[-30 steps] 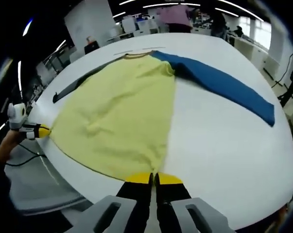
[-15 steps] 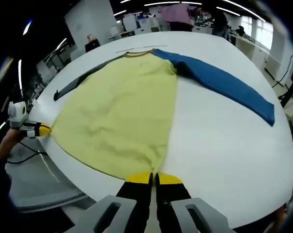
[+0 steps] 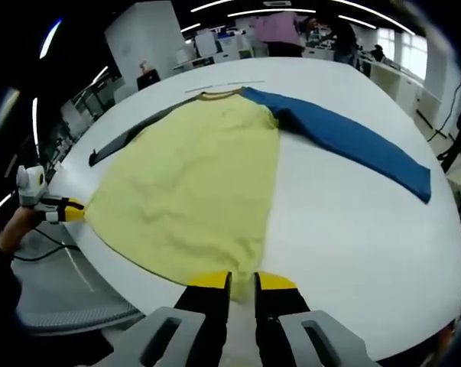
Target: Fold the garment on the visible template until the final outline fits inside the template.
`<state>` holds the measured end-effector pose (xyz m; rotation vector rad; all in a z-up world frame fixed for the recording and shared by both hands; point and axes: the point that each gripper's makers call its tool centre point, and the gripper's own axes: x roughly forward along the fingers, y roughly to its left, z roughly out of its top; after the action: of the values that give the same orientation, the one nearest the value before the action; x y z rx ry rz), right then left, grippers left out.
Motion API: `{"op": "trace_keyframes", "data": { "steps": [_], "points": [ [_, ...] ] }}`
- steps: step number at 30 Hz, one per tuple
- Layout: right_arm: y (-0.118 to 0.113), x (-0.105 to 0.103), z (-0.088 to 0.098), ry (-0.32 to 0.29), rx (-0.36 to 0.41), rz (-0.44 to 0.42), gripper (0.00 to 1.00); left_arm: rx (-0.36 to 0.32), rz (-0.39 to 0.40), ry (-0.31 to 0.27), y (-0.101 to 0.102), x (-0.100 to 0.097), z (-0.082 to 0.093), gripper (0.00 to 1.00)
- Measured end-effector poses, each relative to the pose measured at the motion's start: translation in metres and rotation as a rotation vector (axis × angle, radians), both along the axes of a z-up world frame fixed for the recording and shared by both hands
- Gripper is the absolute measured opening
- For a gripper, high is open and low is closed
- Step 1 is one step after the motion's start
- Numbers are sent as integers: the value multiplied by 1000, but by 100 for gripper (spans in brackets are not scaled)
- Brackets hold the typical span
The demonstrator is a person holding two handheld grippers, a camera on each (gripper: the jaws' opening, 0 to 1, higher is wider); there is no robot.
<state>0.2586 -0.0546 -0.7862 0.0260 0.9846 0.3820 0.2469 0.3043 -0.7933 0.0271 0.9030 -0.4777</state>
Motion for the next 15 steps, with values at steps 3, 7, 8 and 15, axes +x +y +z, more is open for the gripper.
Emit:
{"op": "trace_keyframes", "data": {
  "steps": [3, 7, 8, 15],
  "points": [
    [2, 6, 7, -37, 13, 13, 26, -21, 13, -17, -1, 4, 3, 26],
    [3, 15, 16, -79, 17, 23, 46, -42, 16, -57, -3, 11, 9, 38],
    [3, 17, 17, -93, 14, 28, 50, -55, 11, -76, -5, 13, 12, 39],
    [-1, 31, 29, -139, 38, 28, 66, -100, -14, -158, -13, 22, 25, 53]
  ]
}}
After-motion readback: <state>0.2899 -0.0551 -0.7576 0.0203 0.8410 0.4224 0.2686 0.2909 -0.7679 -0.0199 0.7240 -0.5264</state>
